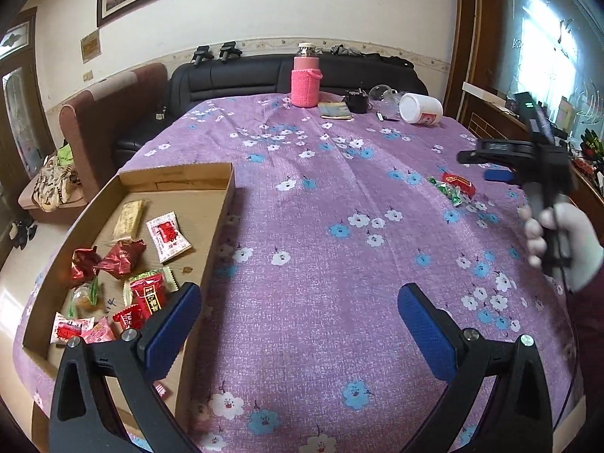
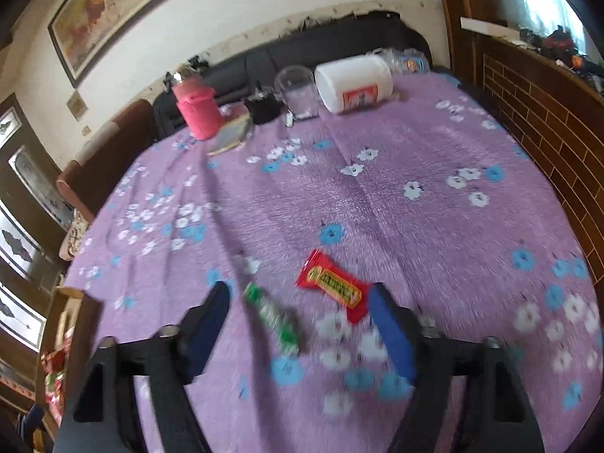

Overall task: Organize snacks
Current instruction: 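Grasp the red black-labeled cake with the right tool, then grasp the clear green-wrapped candy with the left tool while the right tool holds the cake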

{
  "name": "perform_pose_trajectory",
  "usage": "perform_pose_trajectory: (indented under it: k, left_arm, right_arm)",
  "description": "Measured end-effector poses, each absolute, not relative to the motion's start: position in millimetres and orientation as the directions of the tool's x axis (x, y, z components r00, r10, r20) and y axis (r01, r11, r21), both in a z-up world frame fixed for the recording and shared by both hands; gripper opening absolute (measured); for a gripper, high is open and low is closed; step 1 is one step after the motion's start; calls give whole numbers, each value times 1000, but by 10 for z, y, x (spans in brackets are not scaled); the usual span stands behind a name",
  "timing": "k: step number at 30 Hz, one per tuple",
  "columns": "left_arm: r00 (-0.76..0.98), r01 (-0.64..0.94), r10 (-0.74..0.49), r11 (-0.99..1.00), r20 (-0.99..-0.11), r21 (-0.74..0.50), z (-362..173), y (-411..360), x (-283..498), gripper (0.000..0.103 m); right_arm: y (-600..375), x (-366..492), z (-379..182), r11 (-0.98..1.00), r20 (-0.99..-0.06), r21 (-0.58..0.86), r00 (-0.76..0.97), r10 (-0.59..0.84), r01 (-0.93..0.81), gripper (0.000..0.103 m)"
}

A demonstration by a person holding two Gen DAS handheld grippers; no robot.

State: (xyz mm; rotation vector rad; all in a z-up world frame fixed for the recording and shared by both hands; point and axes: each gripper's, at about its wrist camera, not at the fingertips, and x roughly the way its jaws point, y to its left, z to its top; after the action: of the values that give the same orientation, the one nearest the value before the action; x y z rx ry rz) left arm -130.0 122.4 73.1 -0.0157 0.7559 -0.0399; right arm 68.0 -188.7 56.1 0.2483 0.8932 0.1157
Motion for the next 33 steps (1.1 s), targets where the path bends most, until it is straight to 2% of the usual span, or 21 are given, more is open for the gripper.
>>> perform_pose_trajectory:
  k: [6,7,8,9,13,17,20,24,26,28,29,30,33]
  left_arm:
    - [708,10,-47,998,-704,-55,665,1292,-1196,103]
    - [707,9,-48,998,-706,-59,655,1300,-1184,103]
    - [705,8,-52,998,-707,-65,643,1308,-1170,103]
    - [702,11,-62,997,-709,-76,637,1314,-1153,103]
    - [695,62,-132,990,-707,-124,690,1268,-1092,103]
    - [659,160,-252,968,-709,-196,786,1079,-905,103]
    - [603,256,-397,918,-692,-303,860,839,-641,103]
    - [541,375,-489,868,-684,-325,891,267,-172,102]
    - [505,413,-507,853,-698,-320,820,-68,109,92]
    - [453,428,-520,840,-724,-335,698,-331,354,70]
    - [435,430,-524,836,-732,-342,648,-413,448,65]
    - [419,427,-516,838,-747,-339,575,-526,576,62]
    - [422,418,-460,863,-781,-282,417,-744,844,62]
  right_arm:
    - [-1742,930,291,987,-823,161,549,146,-22,54]
    - [-1692,880,292,992,-822,123,557,121,-35,44]
    - [-1668,841,293,993,-824,107,555,112,-41,25]
    - [-1663,800,296,992,-826,120,549,127,-49,20]
    - [-1727,622,307,985,-818,163,553,161,-46,19]
    - [-1904,353,369,974,-782,225,596,184,-6,19]
    - [-2032,192,430,961,-753,276,621,216,0,19]
    - [-2266,94,463,947,-720,320,656,226,25,19]
    - [-2391,102,419,928,-715,369,652,253,44,19]
    - [-2490,128,390,913,-707,404,653,271,58,19]
    - [-2529,131,383,910,-706,409,654,270,67,19]
    - [-2560,128,380,907,-706,414,655,269,74,19]
    - [-2659,135,351,884,-701,458,650,294,93,19]
